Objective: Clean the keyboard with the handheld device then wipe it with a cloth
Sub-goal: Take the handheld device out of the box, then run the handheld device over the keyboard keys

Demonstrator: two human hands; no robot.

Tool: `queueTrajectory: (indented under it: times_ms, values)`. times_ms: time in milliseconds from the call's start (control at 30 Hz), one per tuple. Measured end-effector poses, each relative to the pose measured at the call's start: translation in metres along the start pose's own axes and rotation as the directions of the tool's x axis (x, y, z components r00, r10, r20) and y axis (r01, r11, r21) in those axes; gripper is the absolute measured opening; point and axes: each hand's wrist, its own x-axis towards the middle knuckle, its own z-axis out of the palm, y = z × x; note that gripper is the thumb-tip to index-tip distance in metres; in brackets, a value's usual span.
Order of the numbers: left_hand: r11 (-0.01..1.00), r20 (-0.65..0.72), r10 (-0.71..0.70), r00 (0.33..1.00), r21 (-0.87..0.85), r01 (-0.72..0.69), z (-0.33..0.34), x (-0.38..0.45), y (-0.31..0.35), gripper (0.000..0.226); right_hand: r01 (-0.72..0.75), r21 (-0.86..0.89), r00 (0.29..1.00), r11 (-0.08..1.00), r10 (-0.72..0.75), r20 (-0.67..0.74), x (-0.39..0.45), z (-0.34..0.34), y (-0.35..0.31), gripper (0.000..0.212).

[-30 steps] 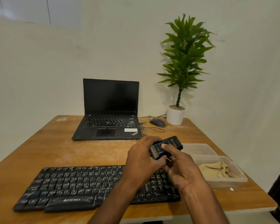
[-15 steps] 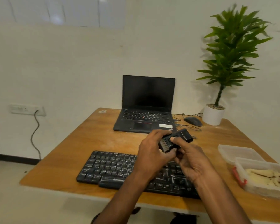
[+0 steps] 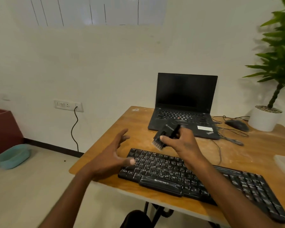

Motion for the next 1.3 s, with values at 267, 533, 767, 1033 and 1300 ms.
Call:
queueTrajectory:
  times_ms: [267,533,767,1033,1300]
  values:
    - [0.994,0.313,-0.079,0.946,0.093,0.053,-0.014,0.006,-0.024,0.139,0.213,-0.332,0.971,0.919,-0.164,0.172,0.023,0.047,0.001,0.035]
    - [0.997,0.389,-0.008,0.921,0.07,-0.021,-0.011,0.008,-0.017,0.134,0.263,-0.416,0.94,0.871,-0.134,0.314,0.039,0.072,0.009,0.049]
    - [0.992,0.339,-0.06,0.939,0.122,0.019,-0.011,0.008,-0.025,0.144,0.314,-0.422,0.914,0.851,-0.15,0.376,0.036,0.062,0.013,0.045]
    - [0.985,0.316,-0.086,0.945,0.171,0.032,-0.011,0.008,-0.029,0.145,0.251,-0.44,0.941,0.862,-0.11,0.321,0.026,0.02,0.019,0.044]
    - [0.991,0.311,-0.062,0.948,0.134,0.021,-0.01,0.009,-0.026,0.138,0.301,-0.403,0.919,0.865,-0.15,0.364,0.041,0.073,0.014,0.05]
